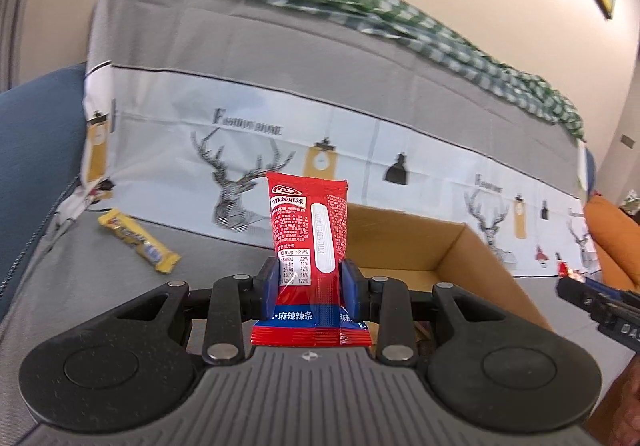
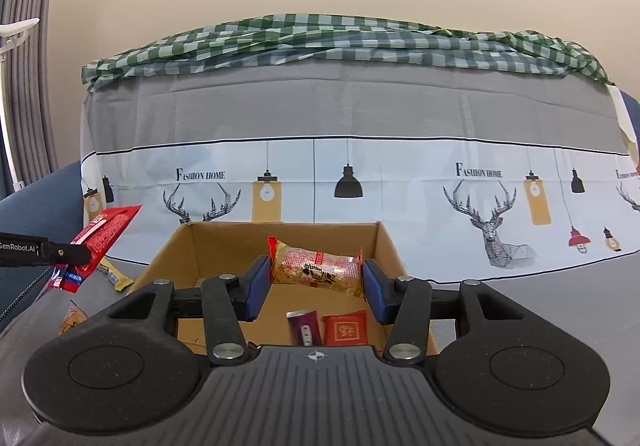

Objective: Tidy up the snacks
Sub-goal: 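Carry the red pack and wrapped candy over the cardboard box with both grippers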

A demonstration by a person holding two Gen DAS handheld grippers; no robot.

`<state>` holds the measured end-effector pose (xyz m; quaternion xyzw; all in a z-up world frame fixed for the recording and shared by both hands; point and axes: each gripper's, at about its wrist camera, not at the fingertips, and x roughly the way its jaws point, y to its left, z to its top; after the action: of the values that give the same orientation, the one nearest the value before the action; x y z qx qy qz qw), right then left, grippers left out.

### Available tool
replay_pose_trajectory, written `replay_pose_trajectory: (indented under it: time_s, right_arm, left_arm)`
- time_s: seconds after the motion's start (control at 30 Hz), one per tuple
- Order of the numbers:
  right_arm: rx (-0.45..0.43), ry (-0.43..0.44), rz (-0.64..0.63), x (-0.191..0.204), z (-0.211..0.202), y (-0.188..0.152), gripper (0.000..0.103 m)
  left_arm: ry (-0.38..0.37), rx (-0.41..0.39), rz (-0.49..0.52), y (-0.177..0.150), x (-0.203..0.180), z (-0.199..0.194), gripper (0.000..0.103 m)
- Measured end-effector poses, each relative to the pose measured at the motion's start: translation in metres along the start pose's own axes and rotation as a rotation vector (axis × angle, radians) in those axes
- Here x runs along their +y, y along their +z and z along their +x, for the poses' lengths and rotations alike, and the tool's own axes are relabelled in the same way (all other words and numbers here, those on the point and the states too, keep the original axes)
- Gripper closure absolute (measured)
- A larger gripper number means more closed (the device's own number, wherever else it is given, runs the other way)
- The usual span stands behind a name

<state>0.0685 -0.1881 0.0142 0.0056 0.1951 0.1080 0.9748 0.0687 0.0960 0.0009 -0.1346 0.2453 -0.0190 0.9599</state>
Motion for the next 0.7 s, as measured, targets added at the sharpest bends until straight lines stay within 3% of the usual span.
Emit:
replay_pose_trajectory:
  time_s: [0.37,0.7]
  right_arm:
    - [-0.018,-0.019,-0.003,-0.003,-0.004,0.000,0.052]
    - [-0.038,-0.019,-0.036,0.000,-0.006,0.000,0.052]
  left_arm:
    - [-0.145,-0.024,0.048,-0.011,-0.044,0.004,0.067]
    - [-0.195,-0.023,0.057,-0.016,-0.063,0.010,0.067]
